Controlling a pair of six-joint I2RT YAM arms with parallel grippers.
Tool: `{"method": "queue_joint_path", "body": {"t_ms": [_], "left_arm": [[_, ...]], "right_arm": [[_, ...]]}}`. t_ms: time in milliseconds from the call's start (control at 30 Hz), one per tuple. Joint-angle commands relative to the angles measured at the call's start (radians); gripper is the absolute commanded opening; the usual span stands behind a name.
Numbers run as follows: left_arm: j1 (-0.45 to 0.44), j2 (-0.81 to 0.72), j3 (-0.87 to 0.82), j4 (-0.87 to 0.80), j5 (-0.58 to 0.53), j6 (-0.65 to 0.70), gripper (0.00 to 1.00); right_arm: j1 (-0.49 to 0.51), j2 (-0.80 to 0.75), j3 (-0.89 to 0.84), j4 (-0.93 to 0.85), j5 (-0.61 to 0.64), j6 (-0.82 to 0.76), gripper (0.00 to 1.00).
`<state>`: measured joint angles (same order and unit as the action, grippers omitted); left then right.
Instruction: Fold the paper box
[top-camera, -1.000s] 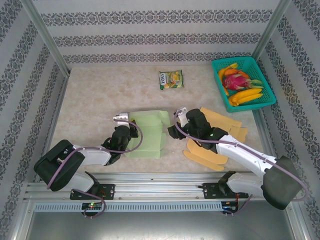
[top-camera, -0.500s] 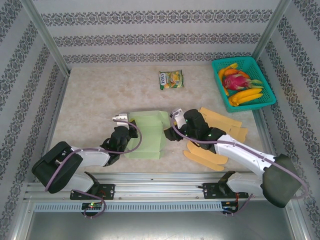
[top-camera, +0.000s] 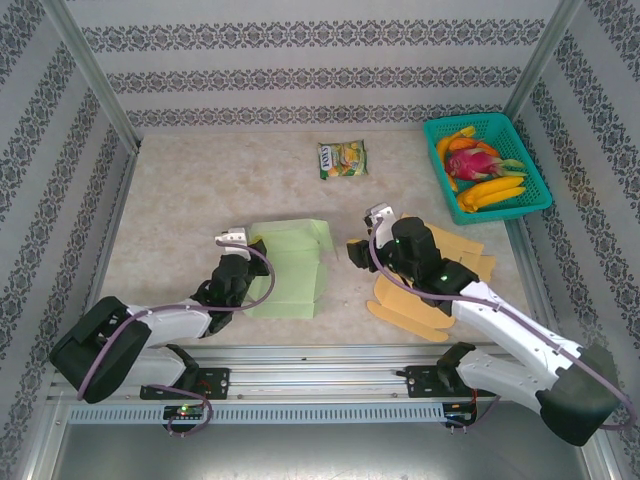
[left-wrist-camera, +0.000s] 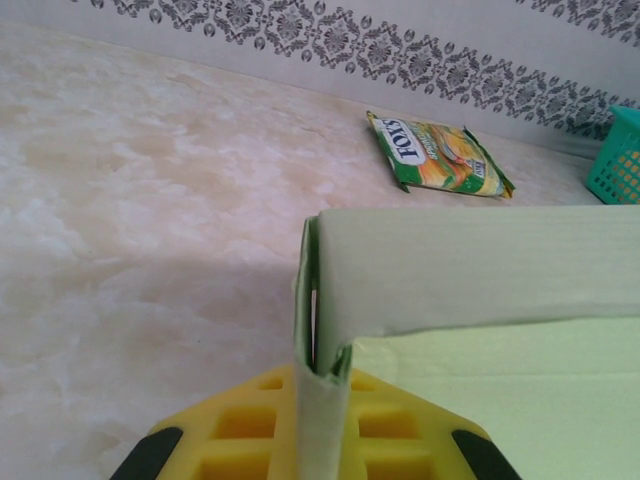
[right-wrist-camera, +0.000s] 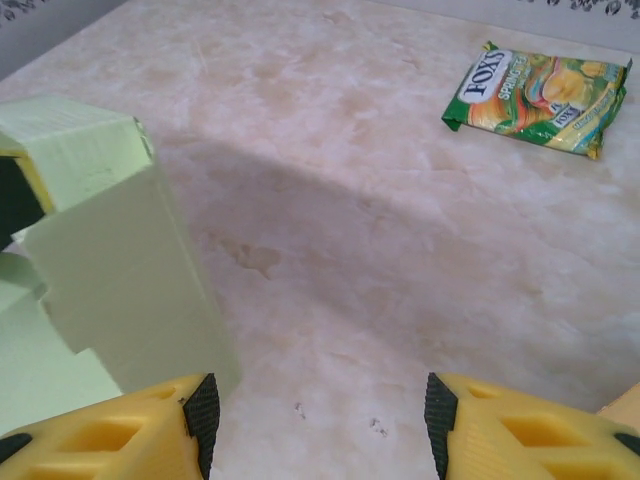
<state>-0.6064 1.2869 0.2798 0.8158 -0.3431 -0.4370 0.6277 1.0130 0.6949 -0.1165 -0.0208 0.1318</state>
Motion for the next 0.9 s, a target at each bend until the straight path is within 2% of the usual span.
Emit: {"method": "queue_joint_path", "body": {"t_ms": [0,167,400,867], "left_arm": [[0.011,-0.026,-0.01,0.011,0.071,0.013,0.0],[0.011,-0.043,-0.005,0.007,0.14,0.023,0.0],[0.011,-0.064,0.012,-0.058,0.105,0.02,0.0],[0.011,-0.018,0.03,-0.055,0.104,0.012,0.0]], "right_arm": [[-0.005,0.03,-0.008,-0.007,-0.011,0.02,0.58],[0.007,0.074,-0.011,0.037,-0.072,0.023,0.57],[0.054,0.113,0.008,0.058,-0.138,-0.003,0.56],[0.093,0.119,0.025,0.039,-0.149,-0.021,0.56]]}}
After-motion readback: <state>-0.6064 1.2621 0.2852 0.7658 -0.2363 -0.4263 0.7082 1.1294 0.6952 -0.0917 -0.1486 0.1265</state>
